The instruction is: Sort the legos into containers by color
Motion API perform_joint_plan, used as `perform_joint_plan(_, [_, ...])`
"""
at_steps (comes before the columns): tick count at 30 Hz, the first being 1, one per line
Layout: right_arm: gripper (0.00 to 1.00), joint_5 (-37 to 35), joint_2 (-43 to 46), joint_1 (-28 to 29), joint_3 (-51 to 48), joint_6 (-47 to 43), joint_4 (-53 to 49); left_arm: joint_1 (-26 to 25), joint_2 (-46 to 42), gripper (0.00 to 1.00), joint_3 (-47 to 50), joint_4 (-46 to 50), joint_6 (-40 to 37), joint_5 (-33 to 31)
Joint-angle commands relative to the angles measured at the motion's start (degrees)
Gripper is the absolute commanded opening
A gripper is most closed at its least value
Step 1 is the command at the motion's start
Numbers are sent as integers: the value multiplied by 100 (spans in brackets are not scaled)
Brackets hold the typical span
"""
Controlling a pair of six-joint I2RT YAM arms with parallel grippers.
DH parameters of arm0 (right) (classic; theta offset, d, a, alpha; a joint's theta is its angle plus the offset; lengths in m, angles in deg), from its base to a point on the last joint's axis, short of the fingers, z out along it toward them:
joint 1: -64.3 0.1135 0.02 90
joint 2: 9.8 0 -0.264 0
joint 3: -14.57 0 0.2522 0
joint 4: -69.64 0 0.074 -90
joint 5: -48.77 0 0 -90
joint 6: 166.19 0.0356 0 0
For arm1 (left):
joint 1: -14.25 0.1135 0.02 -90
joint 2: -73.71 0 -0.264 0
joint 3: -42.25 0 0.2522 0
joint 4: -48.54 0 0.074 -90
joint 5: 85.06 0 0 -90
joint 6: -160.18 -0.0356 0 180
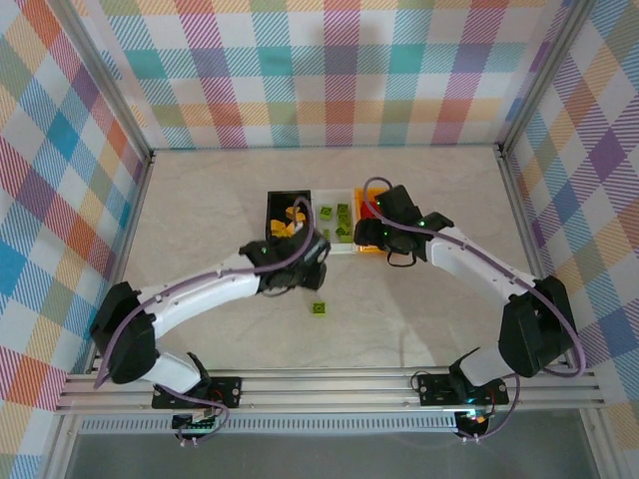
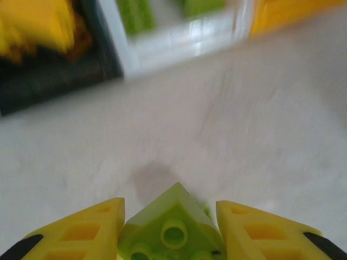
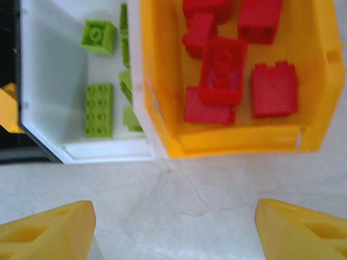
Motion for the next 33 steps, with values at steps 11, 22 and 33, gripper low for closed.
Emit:
perform_joint_plan(11, [77, 358, 675, 25, -1081, 192, 140, 1044, 3232, 34, -3848, 415, -236, 551])
perform_joint_plan(22, [78, 438, 931, 1136, -1720, 553, 465, 1218, 3903, 71, -5745, 1167, -69, 724])
perform_joint_plan(33, [78, 464, 194, 1789, -1200, 703, 788, 1380, 199, 100, -1798, -181, 457, 183])
